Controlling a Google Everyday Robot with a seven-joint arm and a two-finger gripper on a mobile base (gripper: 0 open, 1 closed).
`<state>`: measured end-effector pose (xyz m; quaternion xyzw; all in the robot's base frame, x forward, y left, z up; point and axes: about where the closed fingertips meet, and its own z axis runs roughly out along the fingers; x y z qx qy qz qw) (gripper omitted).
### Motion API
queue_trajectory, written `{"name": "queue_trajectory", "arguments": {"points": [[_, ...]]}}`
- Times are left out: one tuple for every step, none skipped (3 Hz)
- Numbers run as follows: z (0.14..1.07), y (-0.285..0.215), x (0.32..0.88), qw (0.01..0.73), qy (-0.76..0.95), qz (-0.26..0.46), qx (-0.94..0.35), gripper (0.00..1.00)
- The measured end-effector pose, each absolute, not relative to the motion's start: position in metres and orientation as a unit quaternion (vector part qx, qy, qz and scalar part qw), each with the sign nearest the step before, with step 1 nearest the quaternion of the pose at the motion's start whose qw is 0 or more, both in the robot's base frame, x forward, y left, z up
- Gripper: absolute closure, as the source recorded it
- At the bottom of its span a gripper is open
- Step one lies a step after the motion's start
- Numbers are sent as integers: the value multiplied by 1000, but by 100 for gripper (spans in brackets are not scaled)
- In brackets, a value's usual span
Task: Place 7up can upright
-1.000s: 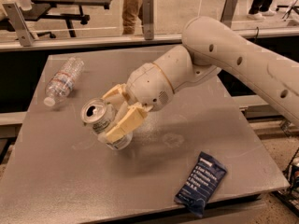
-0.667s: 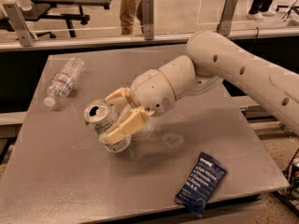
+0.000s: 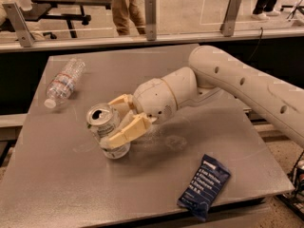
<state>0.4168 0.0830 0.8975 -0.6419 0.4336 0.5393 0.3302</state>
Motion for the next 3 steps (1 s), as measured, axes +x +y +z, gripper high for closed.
{"name": "queue_trajectory", "arguments": {"points": [[893,84,418,333,425,561,-627,29],[891,84,418,337,417,578,-616,0],[891,85,418,337,417,578,-616,0]]}}
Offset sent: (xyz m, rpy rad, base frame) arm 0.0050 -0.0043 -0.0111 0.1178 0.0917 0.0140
